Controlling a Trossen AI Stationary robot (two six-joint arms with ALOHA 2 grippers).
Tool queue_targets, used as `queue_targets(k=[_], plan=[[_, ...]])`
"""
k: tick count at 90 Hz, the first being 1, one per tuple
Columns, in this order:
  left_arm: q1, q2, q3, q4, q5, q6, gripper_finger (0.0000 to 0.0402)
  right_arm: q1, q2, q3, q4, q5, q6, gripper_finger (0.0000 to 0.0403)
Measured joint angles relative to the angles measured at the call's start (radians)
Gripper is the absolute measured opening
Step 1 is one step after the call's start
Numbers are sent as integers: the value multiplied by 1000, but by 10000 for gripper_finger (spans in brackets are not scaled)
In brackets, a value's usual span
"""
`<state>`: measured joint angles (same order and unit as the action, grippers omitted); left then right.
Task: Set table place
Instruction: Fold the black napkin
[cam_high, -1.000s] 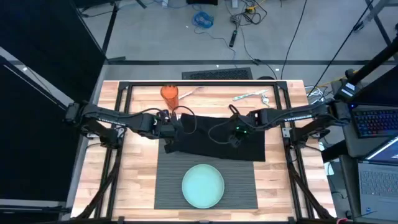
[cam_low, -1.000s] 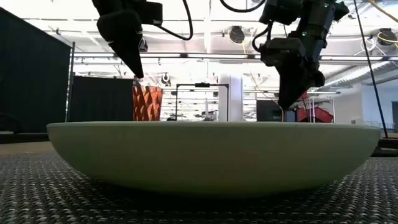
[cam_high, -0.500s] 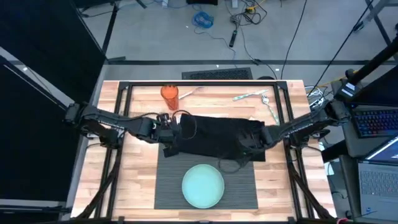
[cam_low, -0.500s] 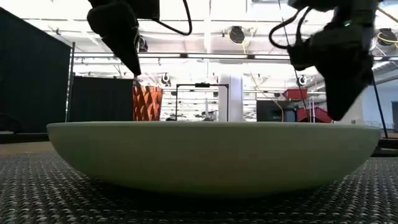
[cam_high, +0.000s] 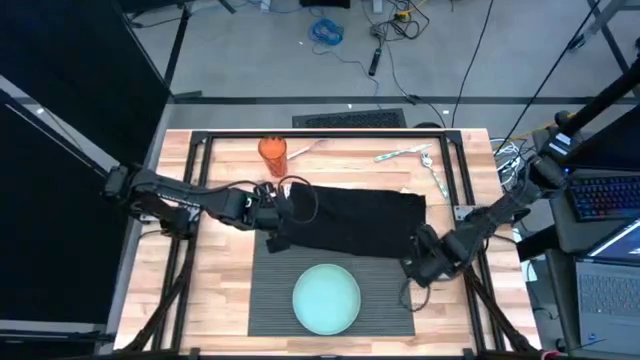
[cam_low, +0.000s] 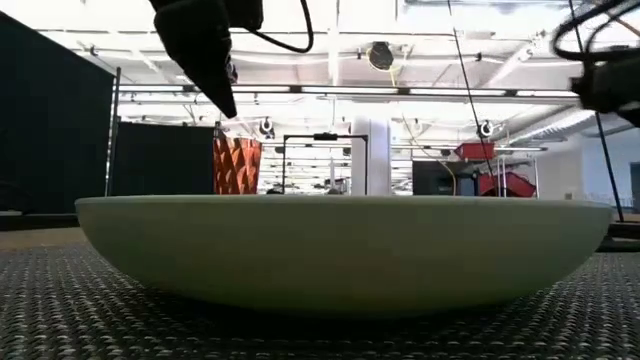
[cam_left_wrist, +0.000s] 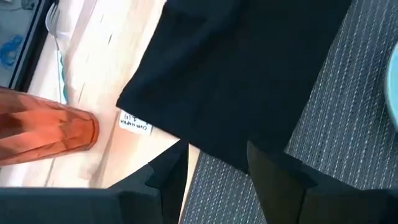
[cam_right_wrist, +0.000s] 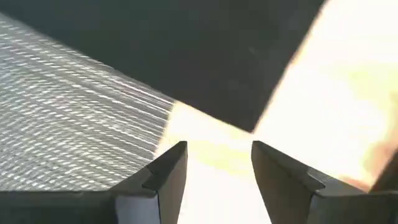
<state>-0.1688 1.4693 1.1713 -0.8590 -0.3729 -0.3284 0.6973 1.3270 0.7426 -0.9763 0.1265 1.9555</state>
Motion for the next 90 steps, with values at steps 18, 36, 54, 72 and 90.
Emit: queue_targets(k=[18, 36, 54, 72, 90], plan=[[-4, 0, 0, 24, 4, -6, 151, 85, 0, -59, 71, 46, 183, 164], [-9, 0, 0, 28, 10, -7, 151, 92, 1, -129, 189, 92, 222, 164], [-23, 0, 0, 31, 10, -8, 151, 81, -1, -182, 263, 104, 224, 164], [-30, 0, 0, 35, -24, -8, 151, 74, -28, -162, 261, 123, 205, 164], [3, 0, -133, 212, -10, -141, 151, 97, -60, -133, 145, 143, 210, 164]])
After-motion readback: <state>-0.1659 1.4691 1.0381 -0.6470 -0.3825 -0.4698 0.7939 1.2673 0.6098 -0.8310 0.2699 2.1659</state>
